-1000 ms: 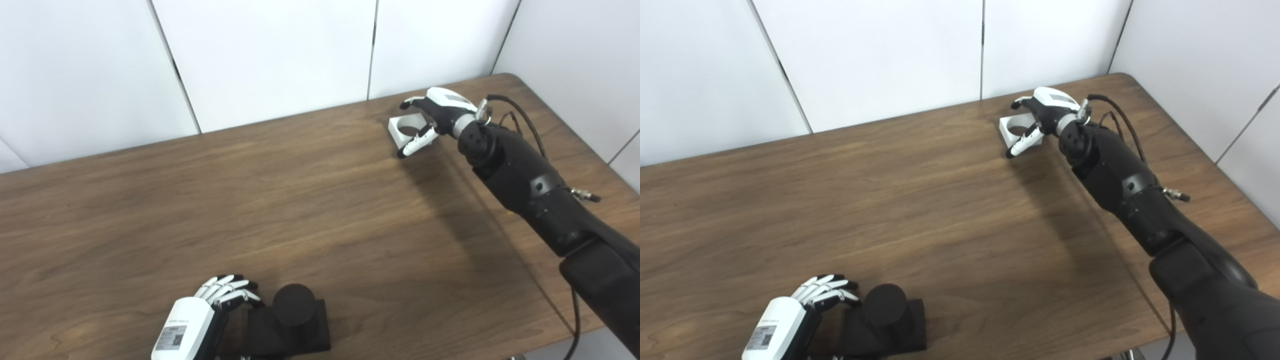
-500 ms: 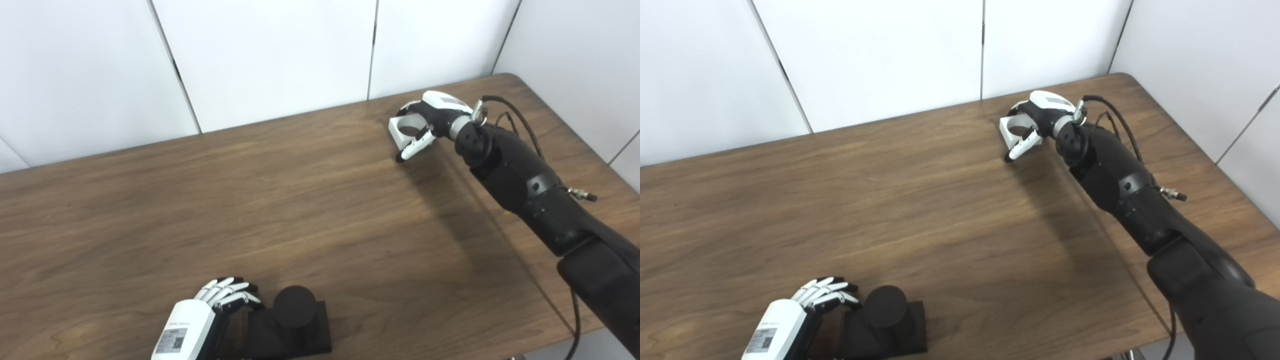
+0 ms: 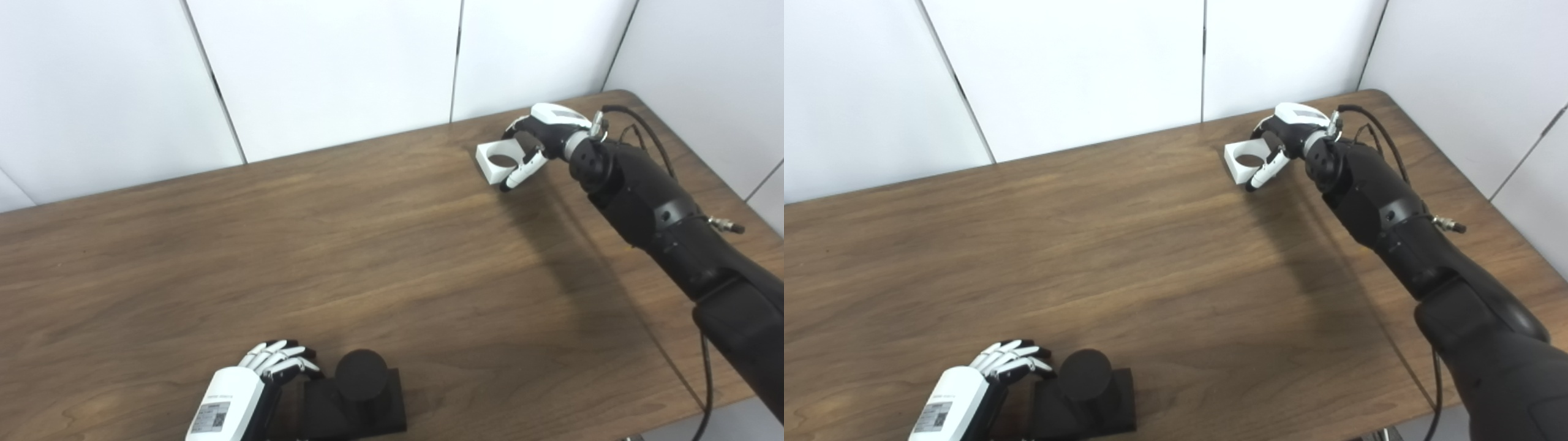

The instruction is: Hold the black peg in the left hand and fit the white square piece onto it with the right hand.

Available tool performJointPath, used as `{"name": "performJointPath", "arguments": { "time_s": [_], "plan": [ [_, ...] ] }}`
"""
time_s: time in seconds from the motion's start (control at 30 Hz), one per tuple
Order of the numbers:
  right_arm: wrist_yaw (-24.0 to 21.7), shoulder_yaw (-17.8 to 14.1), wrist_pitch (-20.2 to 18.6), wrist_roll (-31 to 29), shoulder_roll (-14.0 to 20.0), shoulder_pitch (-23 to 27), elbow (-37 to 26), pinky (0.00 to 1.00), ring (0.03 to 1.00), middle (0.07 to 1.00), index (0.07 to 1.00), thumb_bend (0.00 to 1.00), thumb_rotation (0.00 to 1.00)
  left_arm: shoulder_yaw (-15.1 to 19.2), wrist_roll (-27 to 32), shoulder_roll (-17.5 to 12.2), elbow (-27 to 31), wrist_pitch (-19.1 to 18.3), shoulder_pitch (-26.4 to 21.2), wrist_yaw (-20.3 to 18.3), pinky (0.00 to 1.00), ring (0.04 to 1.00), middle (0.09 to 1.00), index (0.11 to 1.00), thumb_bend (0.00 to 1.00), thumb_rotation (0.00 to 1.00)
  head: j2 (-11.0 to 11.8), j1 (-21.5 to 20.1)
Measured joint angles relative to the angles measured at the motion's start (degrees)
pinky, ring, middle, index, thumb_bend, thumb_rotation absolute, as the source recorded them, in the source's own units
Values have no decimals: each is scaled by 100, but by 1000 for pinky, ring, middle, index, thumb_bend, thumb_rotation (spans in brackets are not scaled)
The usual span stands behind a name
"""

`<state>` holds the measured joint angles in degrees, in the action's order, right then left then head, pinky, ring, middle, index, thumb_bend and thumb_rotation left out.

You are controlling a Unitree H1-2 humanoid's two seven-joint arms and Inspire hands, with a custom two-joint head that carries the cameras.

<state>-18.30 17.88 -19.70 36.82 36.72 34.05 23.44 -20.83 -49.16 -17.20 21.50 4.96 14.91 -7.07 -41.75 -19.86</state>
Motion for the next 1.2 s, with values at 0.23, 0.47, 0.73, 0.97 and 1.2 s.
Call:
{"name": "performJointPath", "arguments": {
  "time_s": [0.23,0.47,0.73,0.97,1.2],
  "plan": [
    [-9,4,27,40,21,23,-1,886,981,922,772,793,275,4,-5,14,13,-7,8,-14,862,843,771,488,517,44,0,-9],
    [-26,15,33,53,23,25,-4,922,983,920,770,792,280,5,-14,20,46,-26,20,-54,868,846,773,488,517,45,-26,-9],
    [-25,34,158,62,19,18,-21,907,961,888,643,770,200,4,-22,30,86,-59,32,-93,864,845,770,488,517,44,-35,-9],
    [268,-40,464,30,-47,-36,-33,838,911,827,486,525,137,-2,-34,46,93,-69,37,-100,859,843,769,488,517,45,-18,0],
    [431,-184,496,-12,-49,-147,-34,819,906,813,485,522,133,-10,-55,67,95,-68,42,-98,861,843,769,488,517,45,0,26]
  ]
}}
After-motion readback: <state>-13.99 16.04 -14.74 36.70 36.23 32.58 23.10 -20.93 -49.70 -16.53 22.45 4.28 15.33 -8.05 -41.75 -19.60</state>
